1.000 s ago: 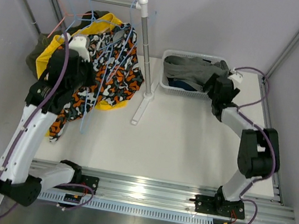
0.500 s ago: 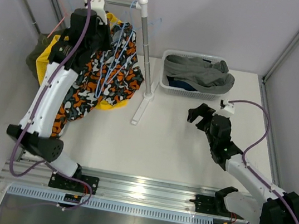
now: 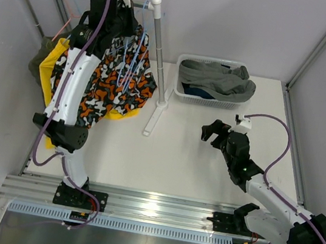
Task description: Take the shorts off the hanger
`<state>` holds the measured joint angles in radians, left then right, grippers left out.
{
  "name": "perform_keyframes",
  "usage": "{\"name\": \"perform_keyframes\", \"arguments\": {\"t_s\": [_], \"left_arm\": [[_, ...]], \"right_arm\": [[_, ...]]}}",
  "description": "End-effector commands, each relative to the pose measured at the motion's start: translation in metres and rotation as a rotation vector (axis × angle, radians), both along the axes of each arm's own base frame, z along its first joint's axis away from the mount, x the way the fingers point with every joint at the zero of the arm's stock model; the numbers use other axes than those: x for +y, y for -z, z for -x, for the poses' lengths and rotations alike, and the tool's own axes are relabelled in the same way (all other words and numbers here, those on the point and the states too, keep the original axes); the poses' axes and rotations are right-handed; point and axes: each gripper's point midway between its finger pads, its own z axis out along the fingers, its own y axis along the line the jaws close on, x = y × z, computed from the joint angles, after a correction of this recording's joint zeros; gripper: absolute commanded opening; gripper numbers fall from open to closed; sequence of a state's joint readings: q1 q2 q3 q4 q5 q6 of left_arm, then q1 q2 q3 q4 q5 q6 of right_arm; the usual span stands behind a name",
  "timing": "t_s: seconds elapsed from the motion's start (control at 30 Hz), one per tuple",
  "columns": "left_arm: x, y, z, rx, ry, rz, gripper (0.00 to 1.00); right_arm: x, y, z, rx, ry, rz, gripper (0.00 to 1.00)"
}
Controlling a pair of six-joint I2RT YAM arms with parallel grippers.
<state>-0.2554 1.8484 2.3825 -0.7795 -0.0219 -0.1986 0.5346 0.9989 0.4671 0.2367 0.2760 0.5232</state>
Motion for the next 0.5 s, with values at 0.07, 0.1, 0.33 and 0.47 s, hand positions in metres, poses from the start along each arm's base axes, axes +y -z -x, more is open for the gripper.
{"name": "perform_keyframes", "arguments": {"t_s": [0.07,0.1,0.33,0.47], "left_arm": [[-0.016,-0.005,-0.016,-0.026,0.065,0.056,0.0],[-0.018,-0.001,-0.017,-0.015,0.072,0.062,0.0],[-0.017,0.02,-0.017,0.037,0.07,0.047,0.24],[-0.015,0.02,-0.009,0.046,0.067,0.048,0.49]], "right_arm": [[-0.003,-0.005,-0.004,-0.03,0.01,0.024,0.99],[-0.004,-0.006,-0.005,-0.03,0.012,0.025,0.99],[-0.007,-0.003,-0.001,-0.021,0.01,0.03,0.99],[-0.009,-0.007,0.002,-0.025,0.009,0.025,0.99]]}}
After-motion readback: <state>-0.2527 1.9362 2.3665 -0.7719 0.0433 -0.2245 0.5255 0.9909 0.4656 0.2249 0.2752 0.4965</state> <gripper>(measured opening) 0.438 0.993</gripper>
